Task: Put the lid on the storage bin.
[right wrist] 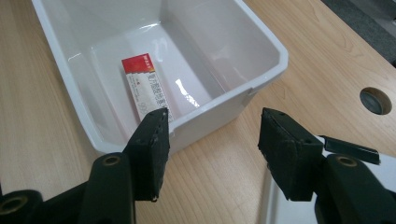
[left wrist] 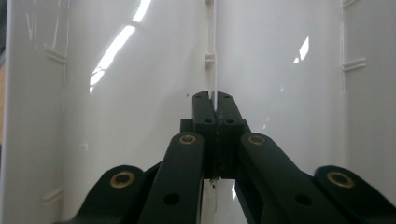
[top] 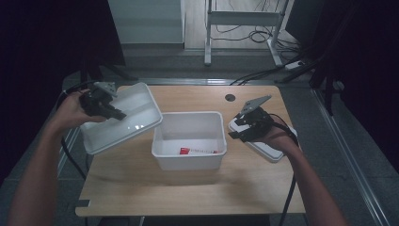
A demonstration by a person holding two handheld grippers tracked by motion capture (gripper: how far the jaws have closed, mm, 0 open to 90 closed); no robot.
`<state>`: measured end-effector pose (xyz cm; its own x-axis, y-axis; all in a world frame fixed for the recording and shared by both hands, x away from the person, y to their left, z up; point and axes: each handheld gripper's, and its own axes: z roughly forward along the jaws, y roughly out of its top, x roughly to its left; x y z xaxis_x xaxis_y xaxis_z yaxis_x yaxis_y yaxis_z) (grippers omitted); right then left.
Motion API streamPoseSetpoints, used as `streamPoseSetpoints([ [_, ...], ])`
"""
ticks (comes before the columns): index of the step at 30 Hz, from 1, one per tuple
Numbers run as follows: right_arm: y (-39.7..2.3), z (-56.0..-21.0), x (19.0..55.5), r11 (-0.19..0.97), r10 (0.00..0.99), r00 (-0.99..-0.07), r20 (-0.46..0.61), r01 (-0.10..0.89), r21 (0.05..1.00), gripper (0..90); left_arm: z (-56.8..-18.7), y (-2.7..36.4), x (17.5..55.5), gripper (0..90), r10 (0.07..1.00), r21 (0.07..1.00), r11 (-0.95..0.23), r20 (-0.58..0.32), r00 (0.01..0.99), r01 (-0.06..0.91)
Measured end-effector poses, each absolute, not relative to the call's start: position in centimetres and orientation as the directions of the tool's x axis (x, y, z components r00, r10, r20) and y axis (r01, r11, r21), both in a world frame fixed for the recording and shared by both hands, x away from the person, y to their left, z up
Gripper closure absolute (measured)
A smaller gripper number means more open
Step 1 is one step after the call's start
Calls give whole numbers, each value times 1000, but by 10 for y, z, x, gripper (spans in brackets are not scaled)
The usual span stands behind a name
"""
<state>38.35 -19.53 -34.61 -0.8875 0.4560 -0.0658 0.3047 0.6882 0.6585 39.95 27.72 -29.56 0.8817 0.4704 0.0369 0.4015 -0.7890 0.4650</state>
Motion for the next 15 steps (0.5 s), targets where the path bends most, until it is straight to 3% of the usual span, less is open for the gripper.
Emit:
streamPoseSetpoints([
  [15,-213,-347,384,678,491,-869,-60,338,652,431,-295,191,427,895,333,395,-872,45,942,290],
])
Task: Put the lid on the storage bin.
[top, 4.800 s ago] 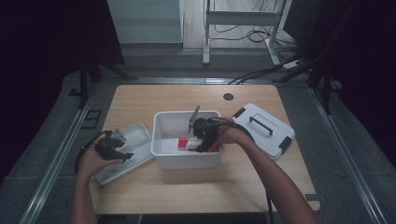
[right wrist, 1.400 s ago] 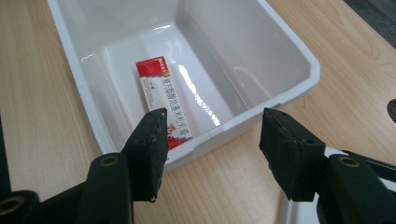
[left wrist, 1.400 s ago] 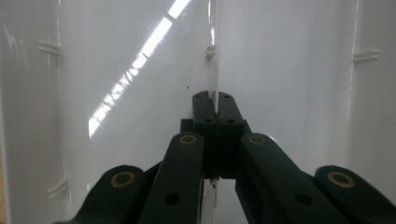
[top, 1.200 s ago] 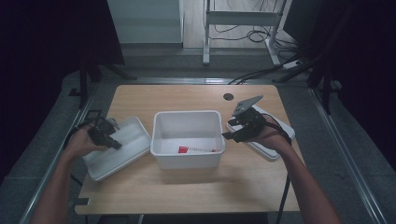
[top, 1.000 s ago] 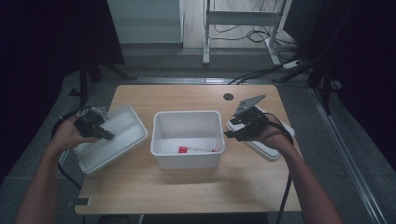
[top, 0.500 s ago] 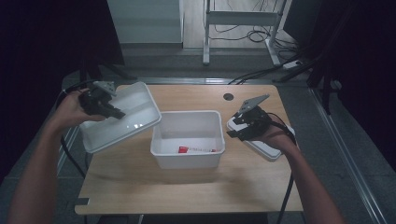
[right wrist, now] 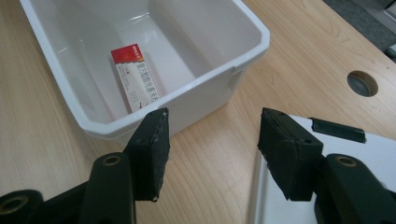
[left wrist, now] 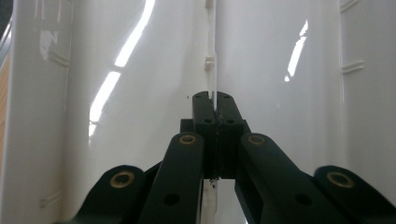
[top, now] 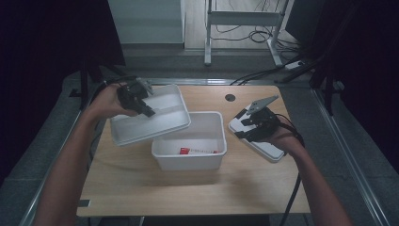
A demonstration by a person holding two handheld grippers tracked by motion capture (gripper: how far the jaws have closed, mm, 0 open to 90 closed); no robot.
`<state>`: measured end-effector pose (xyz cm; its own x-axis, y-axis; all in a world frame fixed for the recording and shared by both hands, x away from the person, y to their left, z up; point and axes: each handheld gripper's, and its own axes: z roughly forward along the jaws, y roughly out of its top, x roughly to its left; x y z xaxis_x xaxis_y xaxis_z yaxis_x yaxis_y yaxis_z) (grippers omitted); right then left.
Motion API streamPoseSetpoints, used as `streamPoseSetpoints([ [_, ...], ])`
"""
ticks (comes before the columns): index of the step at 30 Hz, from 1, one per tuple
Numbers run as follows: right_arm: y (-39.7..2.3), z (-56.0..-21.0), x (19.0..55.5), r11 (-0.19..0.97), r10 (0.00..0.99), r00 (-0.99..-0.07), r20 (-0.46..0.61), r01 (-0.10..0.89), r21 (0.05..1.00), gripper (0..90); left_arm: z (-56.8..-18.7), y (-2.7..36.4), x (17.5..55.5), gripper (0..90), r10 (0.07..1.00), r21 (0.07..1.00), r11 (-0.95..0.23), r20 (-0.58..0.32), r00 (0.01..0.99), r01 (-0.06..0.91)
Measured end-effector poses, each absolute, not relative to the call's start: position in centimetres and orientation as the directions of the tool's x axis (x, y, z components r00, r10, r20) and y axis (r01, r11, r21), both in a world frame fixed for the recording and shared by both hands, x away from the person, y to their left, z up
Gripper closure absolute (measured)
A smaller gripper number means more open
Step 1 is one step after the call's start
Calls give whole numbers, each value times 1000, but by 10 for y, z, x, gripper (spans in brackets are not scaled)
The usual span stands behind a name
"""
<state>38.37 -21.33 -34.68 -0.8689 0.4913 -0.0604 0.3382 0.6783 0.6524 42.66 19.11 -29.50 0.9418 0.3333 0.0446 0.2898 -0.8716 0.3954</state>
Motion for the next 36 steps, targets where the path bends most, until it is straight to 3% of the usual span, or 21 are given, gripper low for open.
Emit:
streamPoseSetpoints([
  [36,-229,-351,388,673,527,-848,-57,376,637,434,-319,101,433,896,156,370,-918,1,988,145],
])
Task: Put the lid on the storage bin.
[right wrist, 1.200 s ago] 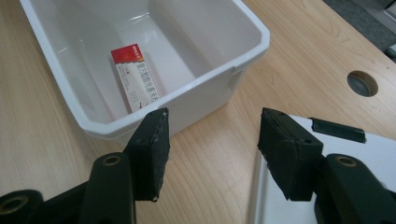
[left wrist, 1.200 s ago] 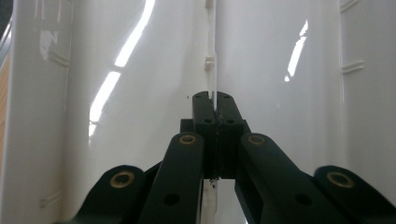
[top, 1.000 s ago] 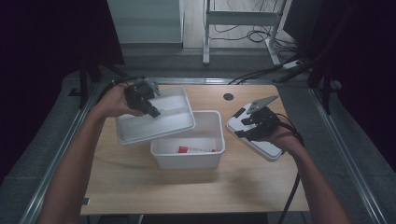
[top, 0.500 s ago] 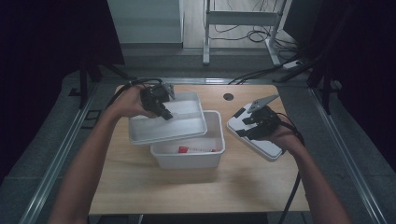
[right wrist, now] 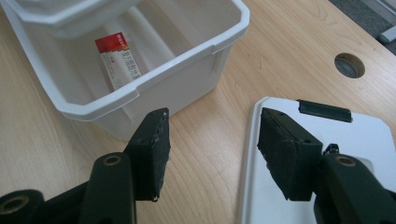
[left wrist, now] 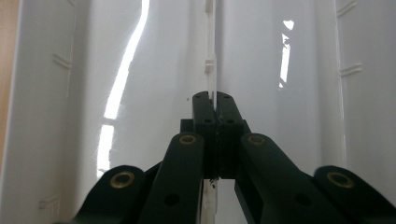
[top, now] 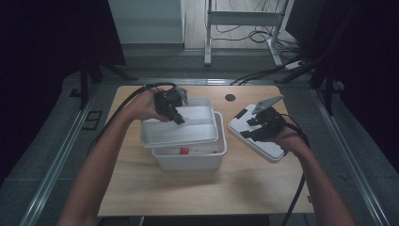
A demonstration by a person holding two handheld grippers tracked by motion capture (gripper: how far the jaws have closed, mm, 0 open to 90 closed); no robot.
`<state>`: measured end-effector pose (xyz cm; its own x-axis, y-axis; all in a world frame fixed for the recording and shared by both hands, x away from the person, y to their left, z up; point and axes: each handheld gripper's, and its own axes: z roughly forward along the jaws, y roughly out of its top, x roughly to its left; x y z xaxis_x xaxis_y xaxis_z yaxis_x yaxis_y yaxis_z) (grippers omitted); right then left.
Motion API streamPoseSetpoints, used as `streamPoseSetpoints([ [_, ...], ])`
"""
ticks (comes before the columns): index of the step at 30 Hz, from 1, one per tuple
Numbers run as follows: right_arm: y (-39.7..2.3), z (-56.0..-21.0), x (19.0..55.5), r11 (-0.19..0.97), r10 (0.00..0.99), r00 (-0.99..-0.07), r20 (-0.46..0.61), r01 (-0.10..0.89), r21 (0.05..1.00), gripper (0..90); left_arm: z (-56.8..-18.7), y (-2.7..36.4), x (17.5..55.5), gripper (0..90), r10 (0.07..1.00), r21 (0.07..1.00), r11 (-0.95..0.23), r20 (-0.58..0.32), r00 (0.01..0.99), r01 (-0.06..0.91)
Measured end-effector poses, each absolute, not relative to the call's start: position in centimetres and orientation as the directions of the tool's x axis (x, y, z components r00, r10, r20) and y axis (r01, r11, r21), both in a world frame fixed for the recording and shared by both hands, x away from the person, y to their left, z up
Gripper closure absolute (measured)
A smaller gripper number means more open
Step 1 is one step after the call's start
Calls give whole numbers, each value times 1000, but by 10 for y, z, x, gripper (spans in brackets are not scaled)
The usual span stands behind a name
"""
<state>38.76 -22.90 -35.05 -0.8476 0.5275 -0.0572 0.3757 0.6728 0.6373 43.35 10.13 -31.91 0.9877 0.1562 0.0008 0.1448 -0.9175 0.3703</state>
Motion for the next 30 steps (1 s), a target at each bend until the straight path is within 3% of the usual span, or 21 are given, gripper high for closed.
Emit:
streamPoseSetpoints([
  [30,-237,-358,389,671,541,-839,-48,397,627,434,-348,71,434,896,110,382,-918,-26,994,112],
])
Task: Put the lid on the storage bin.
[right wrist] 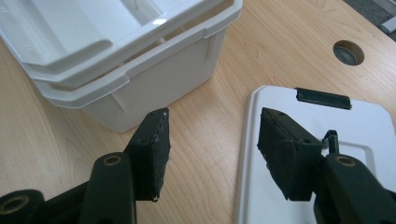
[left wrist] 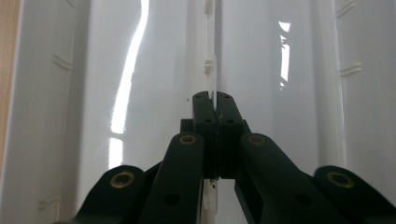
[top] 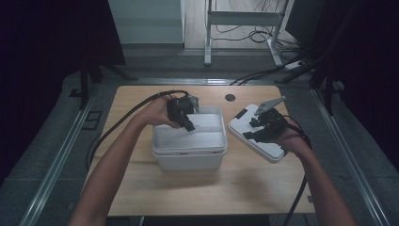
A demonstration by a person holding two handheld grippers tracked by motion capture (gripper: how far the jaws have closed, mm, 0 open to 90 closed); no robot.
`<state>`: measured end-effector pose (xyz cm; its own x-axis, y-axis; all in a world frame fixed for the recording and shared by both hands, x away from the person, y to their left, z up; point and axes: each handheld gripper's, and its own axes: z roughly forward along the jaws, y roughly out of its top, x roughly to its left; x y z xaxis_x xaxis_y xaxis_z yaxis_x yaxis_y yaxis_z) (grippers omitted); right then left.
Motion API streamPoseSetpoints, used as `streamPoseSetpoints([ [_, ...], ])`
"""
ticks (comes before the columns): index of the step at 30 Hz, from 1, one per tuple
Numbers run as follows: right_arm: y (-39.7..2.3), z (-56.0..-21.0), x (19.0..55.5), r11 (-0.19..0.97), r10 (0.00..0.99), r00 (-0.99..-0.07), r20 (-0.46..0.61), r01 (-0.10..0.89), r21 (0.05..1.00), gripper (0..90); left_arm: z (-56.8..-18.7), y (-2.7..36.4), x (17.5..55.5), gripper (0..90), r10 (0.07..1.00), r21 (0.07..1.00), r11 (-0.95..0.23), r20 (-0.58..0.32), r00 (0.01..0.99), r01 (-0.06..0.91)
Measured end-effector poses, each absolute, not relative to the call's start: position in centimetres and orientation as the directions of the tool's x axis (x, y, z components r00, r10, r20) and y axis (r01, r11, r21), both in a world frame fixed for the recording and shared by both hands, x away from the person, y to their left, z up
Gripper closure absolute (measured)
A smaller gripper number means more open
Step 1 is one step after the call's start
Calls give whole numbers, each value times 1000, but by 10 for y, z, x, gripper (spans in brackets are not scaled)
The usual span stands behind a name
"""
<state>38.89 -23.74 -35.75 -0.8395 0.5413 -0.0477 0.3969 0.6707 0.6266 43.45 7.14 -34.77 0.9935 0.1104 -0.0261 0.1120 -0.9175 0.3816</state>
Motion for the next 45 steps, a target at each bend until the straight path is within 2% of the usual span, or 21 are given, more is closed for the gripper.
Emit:
streamPoseSetpoints([
  [13,-238,-361,390,673,541,-840,-43,402,621,435,-365,75,437,884,111,402,-908,-43,993,119],
  [18,-237,-361,390,671,543,-838,-42,404,622,435,-368,79,435,792,103,408,-907,-35,994,108],
  [22,-237,-360,390,673,541,-840,-42,403,621,435,-365,84,435,634,121,426,-897,-12,993,114],
  [27,-238,-359,391,676,545,-837,-48,404,616,435,-352,95,431,537,154,452,-882,16,988,130],
  [31,-239,-358,393,687,546,-835,-62,404,604,434,-344,114,426,499,179,465,-873,31,983,144],
  [36,-245,-359,398,691,559,-826,-71,416,591,433,-339,150,412,493,235,494,-850,45,971,183],
  [45,-254,-365,418,691,591,-803,-76,455,562,432,-347,213,388,474,374,566,-773,39,926,288],
])
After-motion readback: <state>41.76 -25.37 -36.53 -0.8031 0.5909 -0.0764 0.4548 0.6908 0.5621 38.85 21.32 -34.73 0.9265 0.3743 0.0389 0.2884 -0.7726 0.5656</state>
